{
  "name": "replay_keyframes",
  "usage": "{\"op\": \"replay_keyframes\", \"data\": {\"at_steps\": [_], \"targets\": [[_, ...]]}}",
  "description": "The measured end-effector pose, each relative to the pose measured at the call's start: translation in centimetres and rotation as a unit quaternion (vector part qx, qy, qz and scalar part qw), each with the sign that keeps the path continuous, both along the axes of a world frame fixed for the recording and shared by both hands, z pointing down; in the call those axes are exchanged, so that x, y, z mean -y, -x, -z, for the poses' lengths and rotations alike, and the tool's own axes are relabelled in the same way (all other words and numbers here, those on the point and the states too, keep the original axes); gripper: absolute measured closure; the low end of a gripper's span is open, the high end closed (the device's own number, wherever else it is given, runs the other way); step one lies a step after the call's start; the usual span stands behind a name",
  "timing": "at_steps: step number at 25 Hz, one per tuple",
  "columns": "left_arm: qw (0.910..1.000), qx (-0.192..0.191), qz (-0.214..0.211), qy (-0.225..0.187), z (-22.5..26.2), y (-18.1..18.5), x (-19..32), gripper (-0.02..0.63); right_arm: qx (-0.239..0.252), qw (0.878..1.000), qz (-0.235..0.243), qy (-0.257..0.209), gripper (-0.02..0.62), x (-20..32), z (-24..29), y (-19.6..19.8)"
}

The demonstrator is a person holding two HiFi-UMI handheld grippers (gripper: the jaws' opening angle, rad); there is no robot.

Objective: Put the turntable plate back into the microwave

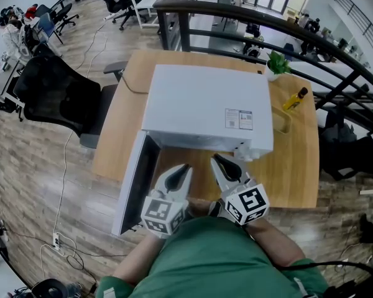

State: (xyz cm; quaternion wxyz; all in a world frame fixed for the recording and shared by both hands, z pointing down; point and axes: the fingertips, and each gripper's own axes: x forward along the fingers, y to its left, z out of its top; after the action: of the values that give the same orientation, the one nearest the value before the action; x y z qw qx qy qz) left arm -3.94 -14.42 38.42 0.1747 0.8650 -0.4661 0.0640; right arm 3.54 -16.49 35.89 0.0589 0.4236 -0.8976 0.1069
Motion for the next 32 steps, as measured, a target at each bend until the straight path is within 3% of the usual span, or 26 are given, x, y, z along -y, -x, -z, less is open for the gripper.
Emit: {"op": "replay_keyframes", "data": {"at_steps": [25,32], "targets": [[0.9999,-0.011,-0.002,0.005,0.1,-0.4,0.2,0.563,0.03,0.999,0.011,-0.034,0.578,-0.4,1.9,0.3],[0.9997,-0.021,-0.002,0.008,0.1,-0.4,0.4,0.563,0.063,0.997,0.018,-0.043,0.578,-0.6,2.9,0.4]]}}
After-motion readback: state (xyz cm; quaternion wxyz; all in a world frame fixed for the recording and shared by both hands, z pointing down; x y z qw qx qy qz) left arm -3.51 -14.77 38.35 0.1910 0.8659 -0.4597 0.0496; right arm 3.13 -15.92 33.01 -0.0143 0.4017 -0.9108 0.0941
